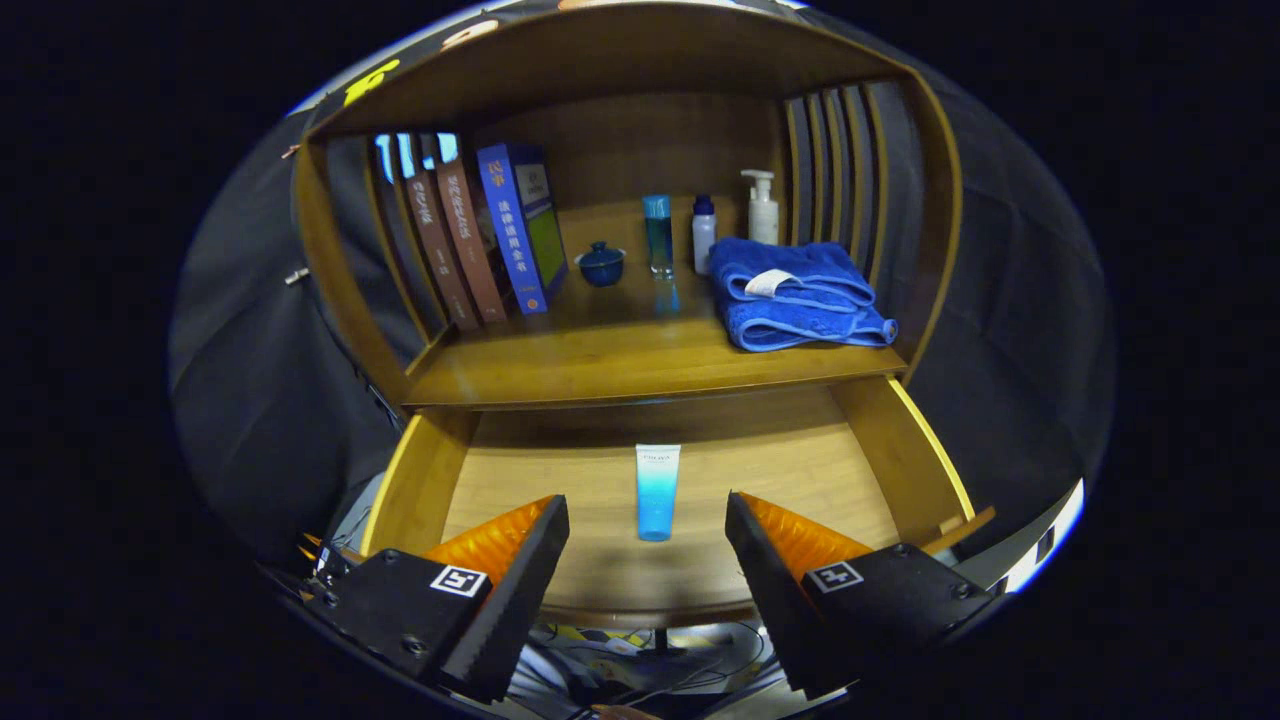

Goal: Pull open the drawer, take out the items inside it, and place them on the countertop above the cabinet.

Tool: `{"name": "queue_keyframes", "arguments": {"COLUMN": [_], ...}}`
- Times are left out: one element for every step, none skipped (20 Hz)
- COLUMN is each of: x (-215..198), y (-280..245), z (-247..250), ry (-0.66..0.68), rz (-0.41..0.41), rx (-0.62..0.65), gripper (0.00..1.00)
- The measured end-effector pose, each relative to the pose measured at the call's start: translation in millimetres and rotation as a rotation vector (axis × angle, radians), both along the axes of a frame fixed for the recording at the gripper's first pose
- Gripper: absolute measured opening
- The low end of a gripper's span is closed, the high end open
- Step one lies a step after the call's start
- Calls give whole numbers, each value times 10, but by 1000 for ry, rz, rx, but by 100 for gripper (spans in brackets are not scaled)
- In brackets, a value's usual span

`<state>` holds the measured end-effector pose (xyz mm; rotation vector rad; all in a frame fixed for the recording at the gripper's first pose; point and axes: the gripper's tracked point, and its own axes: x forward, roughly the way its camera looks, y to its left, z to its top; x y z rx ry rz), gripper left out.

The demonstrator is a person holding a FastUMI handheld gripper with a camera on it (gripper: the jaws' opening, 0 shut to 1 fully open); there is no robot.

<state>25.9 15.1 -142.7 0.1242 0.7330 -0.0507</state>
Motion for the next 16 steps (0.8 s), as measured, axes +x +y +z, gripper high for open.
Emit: {"name": "queue_keyframes", "arguments": {"x": [128, 236, 348, 439, 511, 553, 584, 595, 604, 597, 577, 567, 568, 552, 510, 492], "y": [3, 6, 0, 6, -9, -20, -26, -38, -49, -49, -47, -28, -26, -35, -50, -40], "z": [-93, -180, -286, -388, -484, -586, -684, -790, -890, -980, -1064, -1151, -1226, -1279, -1318, -1352], "ry": [35, 65, 95, 128, 160, 196, 231, 268, 305, 341, 375, 406, 438, 470, 501, 525], "rz": [7, 12, 15, 17, 12, 6, 4, 4, 1, -2, -4, -7, -8, -11, -8, -3], "rx": [-4, -14, -23, -26, -26, -29, -25, -27, -31, -29, -23, -14, -7, -15, -29, -44], "gripper": [100, 100, 100, 100, 100, 100, 100, 100, 100, 100, 100, 100, 100, 100, 100, 100]}}
